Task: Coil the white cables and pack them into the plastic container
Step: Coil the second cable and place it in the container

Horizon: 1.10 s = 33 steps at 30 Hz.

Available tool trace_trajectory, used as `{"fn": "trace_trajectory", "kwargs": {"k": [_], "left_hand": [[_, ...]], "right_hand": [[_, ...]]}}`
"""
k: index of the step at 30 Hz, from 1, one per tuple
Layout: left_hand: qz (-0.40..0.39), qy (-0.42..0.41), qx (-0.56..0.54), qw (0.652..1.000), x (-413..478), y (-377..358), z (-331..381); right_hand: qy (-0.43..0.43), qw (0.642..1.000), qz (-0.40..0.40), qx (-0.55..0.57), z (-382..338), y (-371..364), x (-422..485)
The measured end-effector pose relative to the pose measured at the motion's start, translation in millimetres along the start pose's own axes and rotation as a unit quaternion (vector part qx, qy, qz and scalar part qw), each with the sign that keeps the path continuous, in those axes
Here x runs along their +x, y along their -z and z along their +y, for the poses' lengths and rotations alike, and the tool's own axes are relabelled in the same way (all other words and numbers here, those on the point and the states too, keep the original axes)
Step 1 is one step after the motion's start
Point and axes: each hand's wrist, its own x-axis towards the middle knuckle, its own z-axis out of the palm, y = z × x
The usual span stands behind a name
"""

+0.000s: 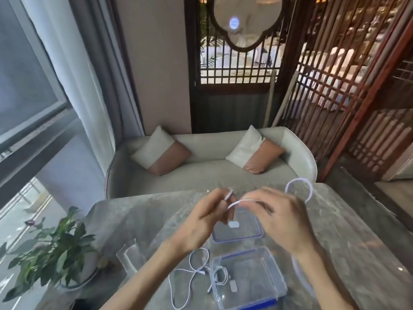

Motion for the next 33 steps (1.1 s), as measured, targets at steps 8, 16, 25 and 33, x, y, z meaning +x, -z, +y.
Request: {"fn": "trace_trajectory", "kwargs": {"k": [8,16,25,33], "left_hand": [[-0.025,0.012,-0.228,0.973,12,-36,55],[0.164,0.052,-0.268,0.948,78,-39,42],[-0.019,-0.003,0.274,0.962,65,-43,5],[-0.008,0.082,0.029,0.996,53,-36,29]], "right_hand": [[-0.034,0.975,0.005,0.221,42,-2,33],[-0.132,0.942,-0.218,0.219,42,-19,5],[0.093,0.964,-0.217,-0.123,62,44,26],[0.204,0.963,-0.172,-0.042,122,34,75]]}}
